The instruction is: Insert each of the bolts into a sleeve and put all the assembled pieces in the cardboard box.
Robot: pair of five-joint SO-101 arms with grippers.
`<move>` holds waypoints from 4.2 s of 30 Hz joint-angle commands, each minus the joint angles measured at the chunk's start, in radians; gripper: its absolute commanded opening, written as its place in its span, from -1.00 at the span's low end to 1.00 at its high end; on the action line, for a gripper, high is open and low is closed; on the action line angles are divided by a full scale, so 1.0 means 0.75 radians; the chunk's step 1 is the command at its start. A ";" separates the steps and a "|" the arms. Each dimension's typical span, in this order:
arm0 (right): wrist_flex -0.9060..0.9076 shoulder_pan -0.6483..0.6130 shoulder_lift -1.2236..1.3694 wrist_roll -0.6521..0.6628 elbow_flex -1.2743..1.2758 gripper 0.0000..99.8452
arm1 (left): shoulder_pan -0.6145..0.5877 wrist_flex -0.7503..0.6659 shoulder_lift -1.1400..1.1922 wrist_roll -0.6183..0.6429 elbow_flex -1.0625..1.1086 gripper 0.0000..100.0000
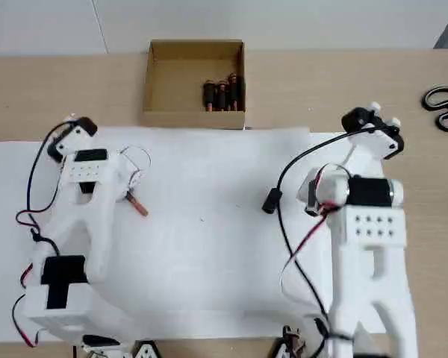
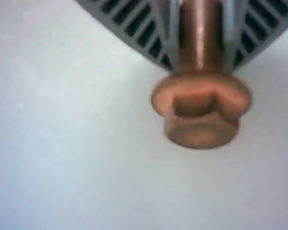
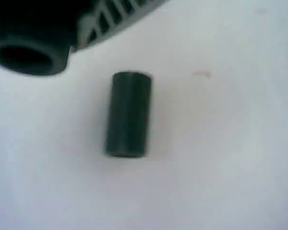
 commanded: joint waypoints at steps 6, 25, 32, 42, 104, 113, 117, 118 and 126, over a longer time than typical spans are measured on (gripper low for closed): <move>0.107 -0.175 -0.453 0.125 -0.020 -0.99 | 0.049 0.295 -0.217 -0.131 -0.420 -0.99; 0.373 -0.398 -1.100 0.350 0.100 -0.99 | 0.436 0.411 -1.072 -0.270 -0.306 -0.99; 0.279 -0.541 -1.386 0.454 0.331 -0.99 | 0.450 0.307 -1.463 -0.274 0.028 -0.99; -0.134 -0.637 -1.625 0.702 0.857 -0.99 | 0.444 -0.082 -1.948 -0.272 0.703 -0.99; -0.760 -1.083 -1.629 0.816 1.205 -0.99 | 0.962 -0.100 -2.463 -0.102 1.237 -0.99; -0.920 -0.915 -1.629 0.931 1.203 -0.99 | 0.970 0.035 -2.463 -0.211 1.233 -0.99; -0.956 -0.899 -1.629 0.978 1.203 -0.99 | 0.966 0.031 -2.463 -0.215 1.237 -0.99; -0.956 -0.899 -1.629 0.978 1.205 -0.99 | 0.964 0.029 -2.463 -0.215 1.237 -0.98; -0.946 -0.901 -1.629 0.970 1.215 -0.99 | 0.964 0.033 -2.455 -0.231 1.237 -0.51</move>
